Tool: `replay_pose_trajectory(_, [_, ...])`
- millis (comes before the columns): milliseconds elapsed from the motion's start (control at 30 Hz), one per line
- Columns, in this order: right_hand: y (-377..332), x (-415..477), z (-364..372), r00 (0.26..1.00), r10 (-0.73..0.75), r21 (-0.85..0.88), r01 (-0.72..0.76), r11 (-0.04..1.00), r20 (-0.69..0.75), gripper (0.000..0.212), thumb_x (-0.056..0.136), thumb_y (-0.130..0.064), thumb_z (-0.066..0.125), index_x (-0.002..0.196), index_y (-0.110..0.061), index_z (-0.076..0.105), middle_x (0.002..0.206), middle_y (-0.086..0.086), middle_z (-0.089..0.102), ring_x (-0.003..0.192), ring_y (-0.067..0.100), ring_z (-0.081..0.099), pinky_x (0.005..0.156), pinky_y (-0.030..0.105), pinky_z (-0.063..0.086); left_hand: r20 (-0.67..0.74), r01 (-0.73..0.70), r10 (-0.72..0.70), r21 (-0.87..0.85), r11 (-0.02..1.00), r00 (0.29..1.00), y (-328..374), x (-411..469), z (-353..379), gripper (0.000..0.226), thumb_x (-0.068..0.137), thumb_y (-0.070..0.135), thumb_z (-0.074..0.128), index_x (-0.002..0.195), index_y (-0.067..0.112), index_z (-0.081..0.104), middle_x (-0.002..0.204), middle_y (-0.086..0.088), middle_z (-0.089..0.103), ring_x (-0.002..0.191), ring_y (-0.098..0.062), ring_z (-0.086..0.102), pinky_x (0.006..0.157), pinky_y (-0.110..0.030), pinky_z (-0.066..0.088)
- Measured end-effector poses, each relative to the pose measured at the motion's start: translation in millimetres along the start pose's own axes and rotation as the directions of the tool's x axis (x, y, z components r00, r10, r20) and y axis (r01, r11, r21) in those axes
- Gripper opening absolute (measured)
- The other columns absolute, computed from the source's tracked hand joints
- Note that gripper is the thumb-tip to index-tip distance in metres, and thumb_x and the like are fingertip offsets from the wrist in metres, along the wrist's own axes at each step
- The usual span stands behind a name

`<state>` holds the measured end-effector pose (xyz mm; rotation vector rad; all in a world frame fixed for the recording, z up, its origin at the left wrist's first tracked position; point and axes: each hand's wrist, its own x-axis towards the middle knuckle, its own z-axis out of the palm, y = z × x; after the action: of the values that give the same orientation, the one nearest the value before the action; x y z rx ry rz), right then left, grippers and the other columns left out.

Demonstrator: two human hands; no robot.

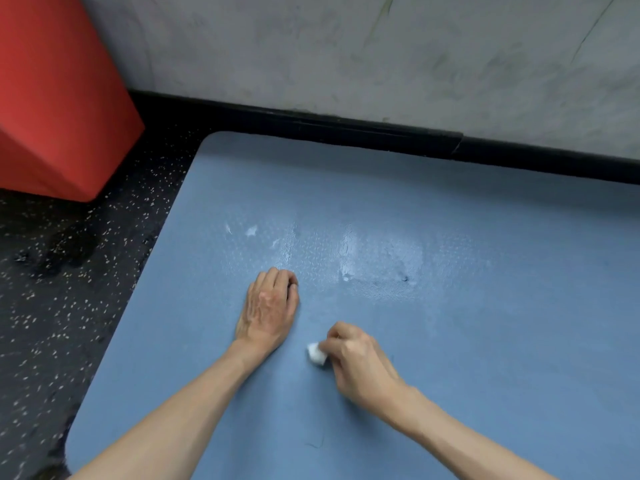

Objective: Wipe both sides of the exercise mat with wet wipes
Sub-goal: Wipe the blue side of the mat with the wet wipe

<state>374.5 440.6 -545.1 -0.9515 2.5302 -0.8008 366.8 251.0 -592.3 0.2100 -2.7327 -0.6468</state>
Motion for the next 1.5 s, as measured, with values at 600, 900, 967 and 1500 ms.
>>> replay_pose_trajectory(600, [-15.1,-52.7,10.8,0.96,-0.153,0.092,0.135,0.987,0.236,0.033,0.077,-0.008,0.037,0.086,-0.015,0.068,0.088,0.005,0.06,0.076,0.025,0.059,0.064,0.026,0.045,-0.012,0.014,-0.014,0.007,1.0,1.0,0.4,-3.7,0.9,0.021,0.089,0.024,0.04,0.085,0.014,0.057,0.08,-0.006,0.056,0.075,-0.028,0.051,0.07,-0.035,0.036])
replay_pose_trajectory(900, [-21.8,-49.2,8.3,0.971,-0.046,0.113,0.02,0.993,0.234,0.036,0.082,-0.014,0.035,0.087,-0.013,0.071,0.09,0.007,0.061,0.078,0.029,0.061,0.067,0.023,0.042,0.007,0.006,-0.006,-0.007,1.0,1.0,3.9,0.0,-3.3,0.025,0.089,0.024,0.038,0.085,0.011,0.059,0.08,-0.008,0.057,0.074,-0.03,0.053,0.066,-0.042,0.046])
replay_pose_trajectory(967, [-7.4,-27.3,1.8,0.992,0.11,0.065,-0.114,0.991,0.065,0.035,0.082,-0.013,0.036,0.087,-0.01,0.071,0.09,0.007,0.06,0.078,0.031,0.061,0.066,0.03,0.047,0.01,0.007,-0.007,0.004,1.0,1.0,2.8,1.0,-1.7,0.025,0.088,0.025,0.038,0.086,0.011,0.059,0.081,-0.009,0.057,0.074,-0.031,0.054,0.067,-0.042,0.045])
replay_pose_trajectory(1500, [-29.3,-90.2,16.3,0.933,-0.118,0.136,0.076,0.988,0.34,0.03,0.083,-0.005,0.044,0.094,-0.017,0.07,0.099,0.006,0.058,0.086,0.025,0.057,0.072,0.025,0.041,0.032,0.019,-0.019,0.009,1.0,0.999,4.4,0.1,-4.1,0.007,0.087,0.003,0.063,0.086,0.009,0.059,0.08,-0.008,0.057,0.073,-0.029,0.052,0.066,-0.043,0.046])
